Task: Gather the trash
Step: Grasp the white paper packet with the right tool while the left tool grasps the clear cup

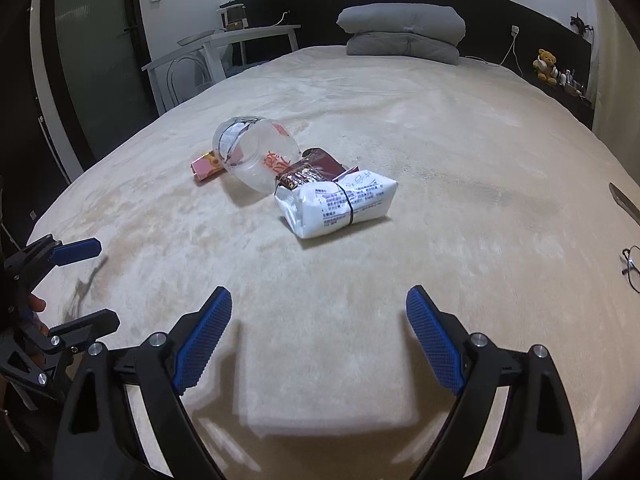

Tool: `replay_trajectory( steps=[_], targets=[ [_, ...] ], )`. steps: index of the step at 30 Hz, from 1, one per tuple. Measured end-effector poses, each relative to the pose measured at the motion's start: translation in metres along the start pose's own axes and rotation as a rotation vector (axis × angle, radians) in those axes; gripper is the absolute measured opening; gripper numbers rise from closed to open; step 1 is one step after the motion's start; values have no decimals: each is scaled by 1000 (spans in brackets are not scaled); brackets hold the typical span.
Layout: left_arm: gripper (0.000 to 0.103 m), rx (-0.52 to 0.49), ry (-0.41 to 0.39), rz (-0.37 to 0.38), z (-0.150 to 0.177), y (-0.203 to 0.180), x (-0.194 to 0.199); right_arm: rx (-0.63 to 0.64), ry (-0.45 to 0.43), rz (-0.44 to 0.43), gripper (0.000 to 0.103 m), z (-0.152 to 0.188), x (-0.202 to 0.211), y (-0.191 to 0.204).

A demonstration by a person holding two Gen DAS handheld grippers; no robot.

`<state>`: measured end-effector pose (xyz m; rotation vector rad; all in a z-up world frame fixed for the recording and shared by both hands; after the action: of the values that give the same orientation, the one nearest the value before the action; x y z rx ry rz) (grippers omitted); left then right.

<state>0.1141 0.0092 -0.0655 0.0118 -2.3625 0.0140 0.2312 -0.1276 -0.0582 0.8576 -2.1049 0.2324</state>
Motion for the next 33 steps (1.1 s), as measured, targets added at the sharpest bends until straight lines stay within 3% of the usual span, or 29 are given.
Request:
replay_trajectory(
  steps=[11, 19, 22, 33],
  targets=[
    [97, -14, -1, -1, -44, 11, -37, -12, 17, -23, 88, -41, -38, -19],
    [97, 8, -22, 10, -70, 23, -53, -5, 53, -98, 88, -51, -61, -23],
    [97, 33, -38, 18, -78, 27, -55, -22, 37, -98, 75, -57, -61, -25],
    [97, 37, -66, 65, -92, 19, -58, 0, 4, -69, 75, -52, -38, -24]
  ],
)
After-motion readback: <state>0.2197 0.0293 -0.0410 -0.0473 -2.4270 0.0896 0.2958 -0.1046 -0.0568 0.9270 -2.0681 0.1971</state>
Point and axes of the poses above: each gripper's, at about its wrist camera, not at the fingertips, and x roughly against the way its jaws point, y to its left, z to its underside, the point moved 6 cm from there along -x, roughly the way its jaws point, and after that the axes turned 4 degrees about -z, right-handed, at the moved point
